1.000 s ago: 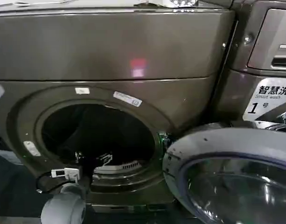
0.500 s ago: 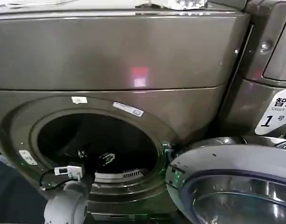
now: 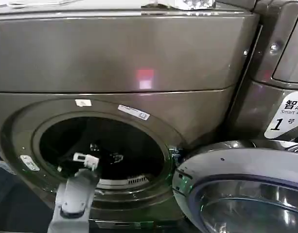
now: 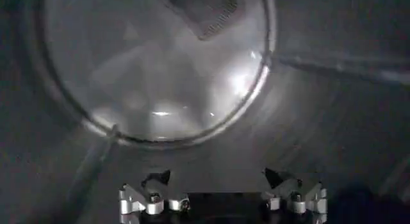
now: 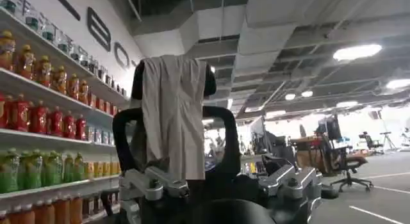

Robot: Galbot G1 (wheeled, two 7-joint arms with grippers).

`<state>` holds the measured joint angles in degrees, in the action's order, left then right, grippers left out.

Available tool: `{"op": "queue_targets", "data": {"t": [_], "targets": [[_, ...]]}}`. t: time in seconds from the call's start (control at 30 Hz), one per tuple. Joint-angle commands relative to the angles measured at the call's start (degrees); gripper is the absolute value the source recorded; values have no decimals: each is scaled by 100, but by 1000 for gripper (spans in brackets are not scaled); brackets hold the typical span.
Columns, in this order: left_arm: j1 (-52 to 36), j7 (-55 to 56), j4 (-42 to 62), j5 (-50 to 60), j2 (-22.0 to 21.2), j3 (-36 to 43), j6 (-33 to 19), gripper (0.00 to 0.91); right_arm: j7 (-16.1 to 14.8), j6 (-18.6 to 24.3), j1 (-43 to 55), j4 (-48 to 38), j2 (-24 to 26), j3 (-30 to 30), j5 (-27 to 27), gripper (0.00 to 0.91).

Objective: Grasp the clothes from the dryer.

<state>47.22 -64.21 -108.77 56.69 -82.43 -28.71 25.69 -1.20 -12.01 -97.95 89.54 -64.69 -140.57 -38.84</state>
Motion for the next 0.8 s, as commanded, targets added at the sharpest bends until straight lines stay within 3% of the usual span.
{"op": "queue_targets", "data": {"t": [0.03, 0.1, 0.37, 0.8], "targets": [[-690, -1302, 593, 1076, 69, 212, -3612, 907, 0, 20, -12, 5, 5, 15, 6, 907], [-790, -1306, 750, 714, 37, 218, -4015, 907, 1, 12, 9, 27, -1, 50, 8, 907], [-1369, -1302, 1802, 1201, 23, 703, -3998, 907, -6, 43, 87, 38, 9, 179, 112, 907], [-1608, -1302, 2604, 852, 173, 869, -3848, 907, -21, 92, 144, 0, 26, 261, 153, 907]]}}
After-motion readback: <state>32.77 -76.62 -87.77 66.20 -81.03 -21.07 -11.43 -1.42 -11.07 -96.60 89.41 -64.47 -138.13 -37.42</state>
